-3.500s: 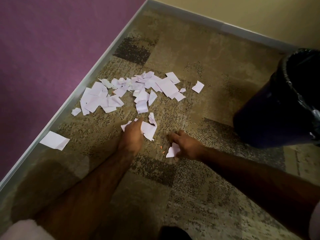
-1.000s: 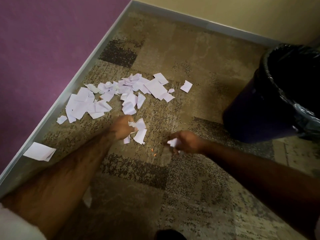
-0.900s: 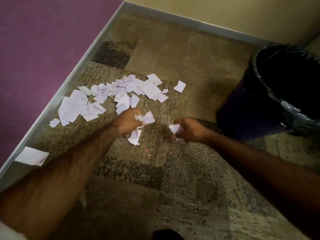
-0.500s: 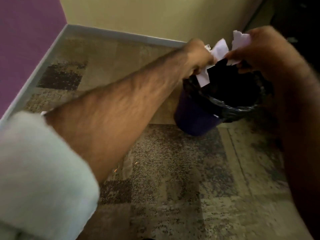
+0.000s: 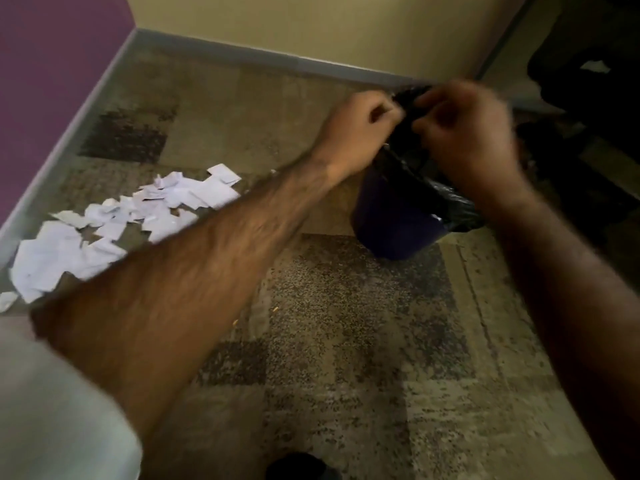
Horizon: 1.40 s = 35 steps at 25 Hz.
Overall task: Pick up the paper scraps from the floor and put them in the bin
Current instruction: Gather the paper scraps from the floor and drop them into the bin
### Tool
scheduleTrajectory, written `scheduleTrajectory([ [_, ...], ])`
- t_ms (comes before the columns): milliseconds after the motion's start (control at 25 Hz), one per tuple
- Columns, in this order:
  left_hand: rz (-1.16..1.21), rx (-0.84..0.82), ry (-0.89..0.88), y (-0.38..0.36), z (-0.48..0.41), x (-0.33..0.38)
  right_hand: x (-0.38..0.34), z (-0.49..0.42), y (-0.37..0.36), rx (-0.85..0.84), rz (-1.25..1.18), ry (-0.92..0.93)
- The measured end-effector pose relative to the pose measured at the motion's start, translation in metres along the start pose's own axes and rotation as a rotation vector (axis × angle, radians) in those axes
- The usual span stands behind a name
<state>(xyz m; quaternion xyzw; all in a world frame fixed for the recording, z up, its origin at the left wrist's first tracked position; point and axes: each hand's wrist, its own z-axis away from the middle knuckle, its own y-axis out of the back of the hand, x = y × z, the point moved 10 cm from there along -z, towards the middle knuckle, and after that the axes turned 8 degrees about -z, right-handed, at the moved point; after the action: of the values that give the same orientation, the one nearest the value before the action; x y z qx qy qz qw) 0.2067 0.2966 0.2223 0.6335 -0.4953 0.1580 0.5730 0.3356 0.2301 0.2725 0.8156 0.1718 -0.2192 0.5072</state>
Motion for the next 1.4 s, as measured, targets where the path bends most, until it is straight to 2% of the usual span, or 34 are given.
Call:
scheduleTrajectory([
  [80, -0.147, 0.050, 0.186, 0.025, 0.046, -0.090, -0.035, 0.046, -0.094, -0.306, -0.090, 0.157],
  [200, -0.357, -0.014, 0.567, 0.047, 0.155, -0.239, -0.017, 0.134, -0.227, -0.785, -0.051, 0.139],
  [240, -0.390, -0.047, 0.655, 0.051, 0.193, -0.274, -0.004, 0.161, -0.258, -0.902, 0.026, 0.143],
  [320, -0.461, -0.110, 0.743, 0.054, 0.255, -0.312, 0.017, 0.198, -0.292, -1.027, 0.136, 0.178],
  [400, -0.522, -0.131, 0.696, 0.049, 0.291, -0.319, 0.026, 0.212, -0.305, -1.055, 0.129, 0.190],
  [560, -0.467, -0.205, 0.514, 0.013, 0.311, -0.290, 0.017, 0.217, -0.322, -1.091, 0.118, 0.294],
  [720, -0.444, -0.180, 0.549, -0.002, 0.312, -0.285, 0.012, 0.220, -0.332, -1.086, 0.102, 0.322],
  [960, -0.566, -0.134, 0.528, -0.005, 0.306, -0.278, 0.008, 0.225, -0.342, -1.119, 0.064, 0.392],
  [1160, -0.568, -0.083, 0.549, -0.008, 0.306, -0.279, 0.004, 0.219, -0.343, -1.073, 0.034, 0.358],
  [1400, -0.619, -0.099, 0.487, -0.016, 0.303, -0.270, -0.007, 0.220, -0.351, -1.062, 0.070, 0.411],
])
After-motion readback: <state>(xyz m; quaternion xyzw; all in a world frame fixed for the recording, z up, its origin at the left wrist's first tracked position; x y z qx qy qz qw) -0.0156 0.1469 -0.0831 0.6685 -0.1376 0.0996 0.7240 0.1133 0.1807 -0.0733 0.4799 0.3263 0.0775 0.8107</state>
